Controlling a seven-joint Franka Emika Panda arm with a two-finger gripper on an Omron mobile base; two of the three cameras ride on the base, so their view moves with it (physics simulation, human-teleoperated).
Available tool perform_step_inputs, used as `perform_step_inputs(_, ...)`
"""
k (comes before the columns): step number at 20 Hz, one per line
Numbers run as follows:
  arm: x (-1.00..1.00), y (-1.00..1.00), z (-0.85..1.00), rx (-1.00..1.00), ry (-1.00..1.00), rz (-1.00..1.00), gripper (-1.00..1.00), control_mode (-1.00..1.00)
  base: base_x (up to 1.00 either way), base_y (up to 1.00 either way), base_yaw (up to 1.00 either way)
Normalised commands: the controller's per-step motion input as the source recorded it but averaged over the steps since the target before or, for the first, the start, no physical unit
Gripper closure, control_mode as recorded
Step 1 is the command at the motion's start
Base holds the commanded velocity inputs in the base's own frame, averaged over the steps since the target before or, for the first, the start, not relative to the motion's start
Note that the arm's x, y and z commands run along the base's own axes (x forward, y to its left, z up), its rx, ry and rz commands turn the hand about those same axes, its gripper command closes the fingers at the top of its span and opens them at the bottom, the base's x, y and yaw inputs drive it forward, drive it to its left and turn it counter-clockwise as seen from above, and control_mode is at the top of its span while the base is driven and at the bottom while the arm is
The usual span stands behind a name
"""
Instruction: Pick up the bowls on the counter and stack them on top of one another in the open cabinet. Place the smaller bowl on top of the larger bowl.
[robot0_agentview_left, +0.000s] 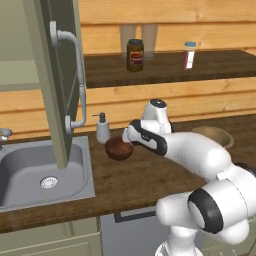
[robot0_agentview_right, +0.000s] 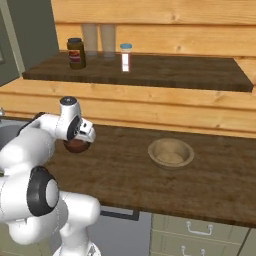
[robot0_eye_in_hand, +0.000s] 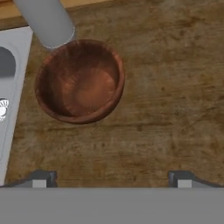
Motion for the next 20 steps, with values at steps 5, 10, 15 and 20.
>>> perform_step_inputs(5, 0.28, 0.18, -0.35, 0.00, 0.01, 0.00, -1.00, -1.00, 0.00, 0.00, 0.00)
perform_step_inputs(10, 0.28, 0.04, -0.29, -0.04, 0.00, 0.00, -1.00, -1.00, 0.00, 0.00, 0.00)
perform_step_inputs(15, 0.26, 0.00, -0.26, -0.03, 0.00, 0.00, -1.00, -1.00, 0.00, 0.00, 0.00)
perform_step_inputs(20, 0.41, 0.00, -0.14, 0.00, 0.00, 0.00, -1.00, -1.00, 0.00, 0.00, 0.00)
